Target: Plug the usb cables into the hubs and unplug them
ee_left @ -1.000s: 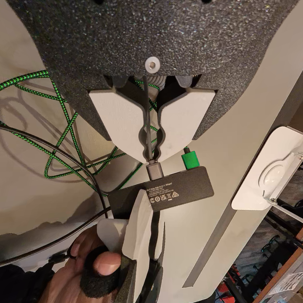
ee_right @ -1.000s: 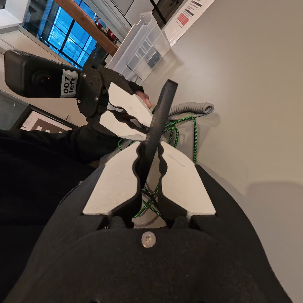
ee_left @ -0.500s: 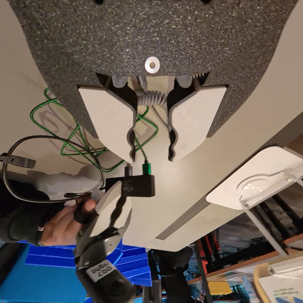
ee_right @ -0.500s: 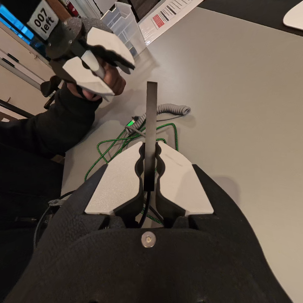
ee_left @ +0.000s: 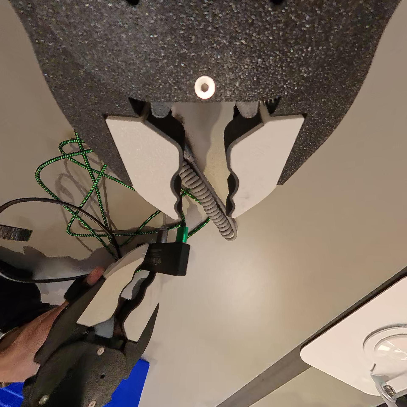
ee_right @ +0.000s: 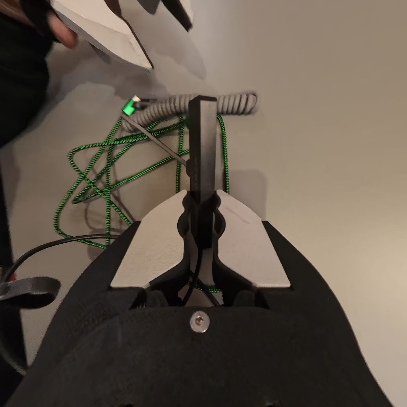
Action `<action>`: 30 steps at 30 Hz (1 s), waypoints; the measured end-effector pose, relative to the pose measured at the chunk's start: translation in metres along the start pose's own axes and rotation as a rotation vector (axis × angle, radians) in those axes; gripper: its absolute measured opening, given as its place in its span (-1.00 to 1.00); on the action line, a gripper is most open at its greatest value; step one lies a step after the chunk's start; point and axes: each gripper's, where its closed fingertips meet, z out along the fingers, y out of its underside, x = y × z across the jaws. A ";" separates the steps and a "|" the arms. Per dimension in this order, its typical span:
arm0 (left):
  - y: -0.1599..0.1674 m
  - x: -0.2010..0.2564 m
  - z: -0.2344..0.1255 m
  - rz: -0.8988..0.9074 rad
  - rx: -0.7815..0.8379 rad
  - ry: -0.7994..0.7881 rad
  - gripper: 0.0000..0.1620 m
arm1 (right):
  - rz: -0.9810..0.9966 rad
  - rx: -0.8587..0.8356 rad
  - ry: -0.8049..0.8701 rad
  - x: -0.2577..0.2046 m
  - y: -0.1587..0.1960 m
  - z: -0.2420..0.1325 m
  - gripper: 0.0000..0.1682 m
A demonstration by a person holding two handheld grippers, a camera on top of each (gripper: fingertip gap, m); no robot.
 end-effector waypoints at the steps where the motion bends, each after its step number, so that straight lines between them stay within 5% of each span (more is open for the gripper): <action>1: 0.000 0.000 0.000 0.000 0.001 0.001 -0.53 | -0.013 -0.019 0.026 0.002 0.002 0.002 -0.75; 13: 0.001 -0.002 -0.001 -0.019 -0.008 -0.003 -0.57 | -0.086 -0.124 0.260 0.014 0.008 0.004 -0.56; 21: 0.002 -0.002 -0.002 -0.026 -0.016 -0.011 -0.59 | -0.065 -0.200 0.299 0.011 0.015 0.011 -0.19; 30: 0.002 0.002 0.002 -0.012 -0.026 -0.006 -0.60 | -0.093 -0.235 0.277 0.007 0.017 0.013 -0.53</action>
